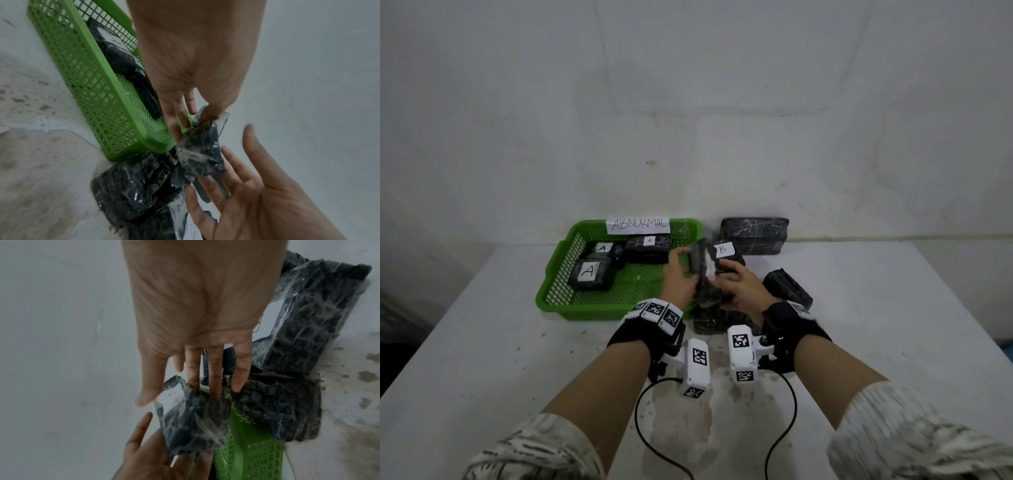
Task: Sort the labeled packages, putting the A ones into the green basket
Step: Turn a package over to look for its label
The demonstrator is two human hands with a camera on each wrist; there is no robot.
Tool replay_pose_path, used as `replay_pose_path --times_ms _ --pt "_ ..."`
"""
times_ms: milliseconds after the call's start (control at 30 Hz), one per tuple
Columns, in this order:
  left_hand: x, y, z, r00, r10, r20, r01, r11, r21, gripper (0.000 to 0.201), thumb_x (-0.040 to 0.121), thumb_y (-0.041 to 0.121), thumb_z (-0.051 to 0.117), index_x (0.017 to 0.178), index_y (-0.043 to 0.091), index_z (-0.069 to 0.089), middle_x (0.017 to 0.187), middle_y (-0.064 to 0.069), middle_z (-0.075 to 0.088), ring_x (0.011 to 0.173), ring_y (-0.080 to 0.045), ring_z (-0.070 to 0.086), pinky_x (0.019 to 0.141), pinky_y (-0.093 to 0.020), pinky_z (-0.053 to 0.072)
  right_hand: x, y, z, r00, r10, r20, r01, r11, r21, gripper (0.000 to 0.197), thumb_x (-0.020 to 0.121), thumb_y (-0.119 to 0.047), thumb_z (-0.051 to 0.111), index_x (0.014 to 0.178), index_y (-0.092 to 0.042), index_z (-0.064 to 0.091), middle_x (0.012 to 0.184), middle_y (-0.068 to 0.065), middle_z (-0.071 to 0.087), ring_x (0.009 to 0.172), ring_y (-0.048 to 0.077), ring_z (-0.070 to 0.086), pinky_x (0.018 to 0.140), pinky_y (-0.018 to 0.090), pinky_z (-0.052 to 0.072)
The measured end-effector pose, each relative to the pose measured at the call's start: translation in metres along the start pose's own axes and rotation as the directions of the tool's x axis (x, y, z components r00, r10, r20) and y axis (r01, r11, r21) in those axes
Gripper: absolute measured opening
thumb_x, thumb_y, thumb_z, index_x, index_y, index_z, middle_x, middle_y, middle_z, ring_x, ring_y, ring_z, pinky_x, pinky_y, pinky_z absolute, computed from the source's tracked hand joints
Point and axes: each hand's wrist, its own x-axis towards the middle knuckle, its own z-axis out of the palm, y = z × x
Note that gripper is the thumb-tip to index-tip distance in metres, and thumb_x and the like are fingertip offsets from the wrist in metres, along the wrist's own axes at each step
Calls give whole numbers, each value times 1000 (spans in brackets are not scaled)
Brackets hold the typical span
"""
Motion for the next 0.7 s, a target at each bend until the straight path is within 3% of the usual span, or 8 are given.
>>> replay_pose_path --times_ms 67,133,267,367,467,500,600,700 --pt "-3 5 -4 999 4 47 -3 1000 -16 41 82 -6 57 97 30 46 85 -15 57 67 -29 57 55 -36 49 2 1 0 999 29 -44 -26 997 67 35 96 -30 54 129 -24 45 101 -3 59 83 14 57 73 36 47" --pt "-6 11 -7 993 -40 114 51 994 -92 31 87 -10 49 101 18 52 85 -11 55 68 -23 55 52 -30 48 5 1 -1 996 32 -79 -24 995 94 29 101 -22 45 129 -18 48 89 -1 59 71 12 54 68 30 44" --pt "-10 15 -7 956 -200 212 239 955 -177 30 98 16 39 122 2 51 117 -14 58 101 -27 54 82 -41 48 6 -3 -5 991 -65 -114 71 997 41 25 94 -1 53 117 -9 59 80 1 61 70 11 58 62 21 47" --pt "-14 16 -6 913 -279 297 331 933 -140 51 97 47 36 129 10 49 124 -11 54 116 -29 51 92 -43 42 5 -6 -4 991 -132 -32 132 991 1 29 91 1 57 118 -7 63 92 4 66 83 12 63 76 20 53" --pt "-12 14 -4 918 -251 306 327 917 -230 51 94 49 43 126 9 49 126 -14 55 118 -30 52 95 -49 46 4 -5 -1 986 -166 35 167 985 -52 29 92 3 52 115 -9 66 105 9 67 97 17 63 92 30 50" --pt "-12 13 -3 925 -241 294 322 909 -265 49 93 46 46 127 10 47 129 -14 54 119 -31 52 93 -50 47 4 -4 -1 984 -170 44 173 984 -52 29 91 5 53 110 -12 68 103 8 67 97 18 62 91 32 50" --pt "-8 13 -3 953 -210 219 278 894 -352 49 91 40 54 131 24 32 139 -13 43 124 -36 47 85 -59 49 6 -2 -1 980 -200 -22 197 976 -92 29 85 10 58 89 -18 63 83 3 57 78 16 56 69 26 47" --pt "-9 17 -4 966 -181 187 240 896 -373 46 90 35 57 125 34 26 138 -12 40 124 -38 45 81 -66 47 10 -1 2 974 -205 -91 199 977 -77 37 79 12 65 86 -20 47 81 2 51 72 16 52 65 28 46"
